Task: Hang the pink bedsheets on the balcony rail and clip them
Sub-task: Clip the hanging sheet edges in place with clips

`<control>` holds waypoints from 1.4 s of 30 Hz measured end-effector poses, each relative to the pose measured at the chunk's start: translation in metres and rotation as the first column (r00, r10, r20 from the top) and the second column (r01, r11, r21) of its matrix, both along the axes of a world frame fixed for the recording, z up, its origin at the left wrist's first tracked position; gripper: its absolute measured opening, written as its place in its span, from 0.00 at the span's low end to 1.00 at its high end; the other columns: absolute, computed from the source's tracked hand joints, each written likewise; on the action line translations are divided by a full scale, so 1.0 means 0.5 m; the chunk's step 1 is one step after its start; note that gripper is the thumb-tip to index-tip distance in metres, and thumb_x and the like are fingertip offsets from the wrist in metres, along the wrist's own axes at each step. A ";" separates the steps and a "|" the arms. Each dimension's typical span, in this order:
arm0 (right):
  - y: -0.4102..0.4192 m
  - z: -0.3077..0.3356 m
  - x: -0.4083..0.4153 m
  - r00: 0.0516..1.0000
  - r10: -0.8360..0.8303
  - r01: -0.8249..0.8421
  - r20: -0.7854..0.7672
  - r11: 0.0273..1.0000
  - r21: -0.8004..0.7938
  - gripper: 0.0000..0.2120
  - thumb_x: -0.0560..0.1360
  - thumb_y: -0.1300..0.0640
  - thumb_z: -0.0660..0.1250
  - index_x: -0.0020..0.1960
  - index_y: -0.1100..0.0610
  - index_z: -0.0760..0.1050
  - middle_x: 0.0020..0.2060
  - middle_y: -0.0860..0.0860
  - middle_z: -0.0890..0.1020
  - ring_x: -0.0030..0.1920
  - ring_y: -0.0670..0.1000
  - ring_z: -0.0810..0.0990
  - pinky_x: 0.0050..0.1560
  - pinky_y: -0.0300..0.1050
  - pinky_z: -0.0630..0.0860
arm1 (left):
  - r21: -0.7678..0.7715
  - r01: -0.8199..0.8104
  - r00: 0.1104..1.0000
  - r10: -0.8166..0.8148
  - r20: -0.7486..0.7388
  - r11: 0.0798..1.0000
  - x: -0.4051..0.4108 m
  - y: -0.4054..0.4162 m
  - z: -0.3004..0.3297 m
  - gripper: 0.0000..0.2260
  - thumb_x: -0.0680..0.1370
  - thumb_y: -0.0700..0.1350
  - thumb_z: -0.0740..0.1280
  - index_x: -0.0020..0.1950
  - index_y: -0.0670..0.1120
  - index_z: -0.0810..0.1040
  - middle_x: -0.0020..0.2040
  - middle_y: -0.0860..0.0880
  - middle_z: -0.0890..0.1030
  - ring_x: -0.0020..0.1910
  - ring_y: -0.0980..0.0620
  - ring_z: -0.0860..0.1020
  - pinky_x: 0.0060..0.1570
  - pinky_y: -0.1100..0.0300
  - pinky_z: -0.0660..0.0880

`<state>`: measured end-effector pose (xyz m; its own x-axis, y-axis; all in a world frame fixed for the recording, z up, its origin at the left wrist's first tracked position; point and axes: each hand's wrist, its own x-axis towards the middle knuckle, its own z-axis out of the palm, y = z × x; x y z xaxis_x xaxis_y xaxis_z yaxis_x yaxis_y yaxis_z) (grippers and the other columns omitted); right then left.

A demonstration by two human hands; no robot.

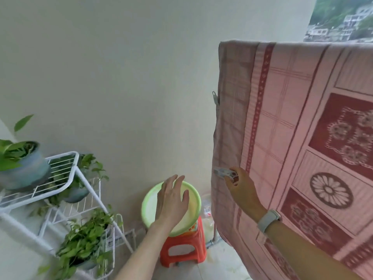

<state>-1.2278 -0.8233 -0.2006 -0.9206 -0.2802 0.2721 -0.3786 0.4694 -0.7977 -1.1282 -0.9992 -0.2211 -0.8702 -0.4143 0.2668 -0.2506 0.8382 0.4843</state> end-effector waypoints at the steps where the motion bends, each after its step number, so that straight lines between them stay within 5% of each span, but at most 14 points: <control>1: -0.019 -0.002 -0.021 1.000 0.000 0.000 0.001 1.000 0.006 0.05 0.75 0.58 0.64 0.50 0.53 0.71 0.41 0.49 0.76 0.38 0.50 0.74 0.40 0.48 0.74 | 0.009 0.002 1.000 -0.002 0.004 1.000 -0.024 -0.021 -0.005 0.20 0.78 0.47 0.59 0.70 0.48 0.64 0.71 0.47 0.64 0.71 0.49 0.60 0.69 0.54 0.58; 5: -0.081 -0.035 -0.120 0.998 -0.060 0.058 0.017 0.995 0.081 0.06 0.75 0.57 0.64 0.52 0.52 0.71 0.43 0.47 0.74 0.37 0.46 0.74 0.35 0.38 0.70 | 0.118 0.059 0.998 -0.063 0.029 0.991 -0.162 -0.103 -0.052 0.20 0.78 0.46 0.60 0.69 0.47 0.64 0.69 0.47 0.66 0.70 0.49 0.62 0.67 0.55 0.60; 9: -0.118 -0.076 -0.194 0.973 -0.203 0.186 0.114 0.972 0.146 0.15 0.75 0.56 0.64 0.60 0.57 0.69 0.49 0.50 0.74 0.43 0.50 0.75 0.45 0.43 0.72 | 0.269 0.227 0.972 -0.237 0.002 0.936 -0.328 -0.148 -0.098 0.19 0.76 0.43 0.64 0.66 0.43 0.69 0.64 0.45 0.72 0.64 0.47 0.69 0.61 0.67 0.58; 16: -0.201 -0.095 -0.255 0.878 -0.464 0.435 0.119 0.876 0.207 0.11 0.73 0.58 0.66 0.54 0.58 0.71 0.46 0.52 0.75 0.42 0.49 0.76 0.43 0.38 0.71 | 0.451 0.591 0.787 -0.600 -0.142 0.669 -0.586 -0.171 -0.113 0.17 0.76 0.43 0.65 0.65 0.41 0.70 0.60 0.44 0.75 0.60 0.47 0.73 0.58 0.55 0.70; 22: -0.251 -0.087 -0.281 0.812 -0.552 0.535 0.191 0.834 0.134 0.08 0.73 0.60 0.65 0.51 0.55 0.71 0.43 0.45 0.77 0.43 0.41 0.77 0.43 0.27 0.72 | 0.578 0.641 0.731 -0.632 -0.258 0.506 -0.674 -0.143 -0.104 0.06 0.76 0.44 0.65 0.51 0.44 0.78 0.46 0.48 0.80 0.49 0.49 0.77 0.49 0.59 0.72; 27: -0.272 -0.078 -0.302 0.805 -0.566 0.566 0.175 0.822 0.057 0.12 0.72 0.63 0.66 0.51 0.50 0.70 0.44 0.46 0.79 0.46 0.46 0.79 0.45 0.32 0.76 | 0.483 0.702 0.710 -0.565 -0.420 0.523 -0.652 -0.166 -0.146 0.05 0.73 0.44 0.67 0.42 0.43 0.79 0.37 0.47 0.81 0.37 0.56 0.75 0.39 0.60 0.71; 31: -0.268 -0.062 -0.318 0.829 -0.558 0.523 0.024 0.790 0.319 0.10 0.70 0.49 0.60 0.49 0.51 0.73 0.32 0.51 0.78 0.31 0.51 0.77 0.30 0.46 0.74 | 0.237 0.816 0.562 -0.627 -0.540 0.527 -0.644 -0.188 -0.169 0.03 0.73 0.43 0.66 0.46 0.49 0.75 0.37 0.48 0.81 0.36 0.51 0.77 0.36 0.57 0.74; 34: -0.265 -0.056 -0.336 0.841 -0.505 0.536 -0.195 0.729 0.425 0.18 0.72 0.45 0.54 0.34 0.56 0.71 0.24 0.47 0.71 0.25 0.49 0.70 0.26 0.41 0.66 | 0.068 0.857 0.449 -0.677 -0.583 0.510 -0.644 -0.192 -0.175 0.05 0.74 0.41 0.66 0.48 0.48 0.75 0.38 0.47 0.81 0.37 0.49 0.78 0.35 0.56 0.75; 38: -0.261 -0.043 -0.359 0.853 -0.497 0.495 -0.163 0.667 0.557 0.20 0.71 0.37 0.56 0.29 0.49 0.65 0.21 0.44 0.68 0.24 0.44 0.67 0.26 0.38 0.62 | -0.042 0.877 0.357 -0.707 -0.611 0.479 -0.644 -0.180 -0.169 0.00 0.76 0.43 0.65 0.46 0.48 0.75 0.36 0.47 0.81 0.34 0.47 0.77 0.31 0.55 0.74; 42: -0.275 -0.042 -0.366 0.819 -0.548 0.540 -0.173 0.631 0.557 0.16 0.71 0.44 0.58 0.28 0.50 0.61 0.20 0.44 0.63 0.23 0.44 0.64 0.27 0.39 0.58 | -0.076 0.896 0.300 -0.724 -0.621 0.437 -0.651 -0.176 -0.167 0.03 0.78 0.45 0.63 0.45 0.48 0.76 0.36 0.47 0.80 0.34 0.49 0.77 0.30 0.56 0.74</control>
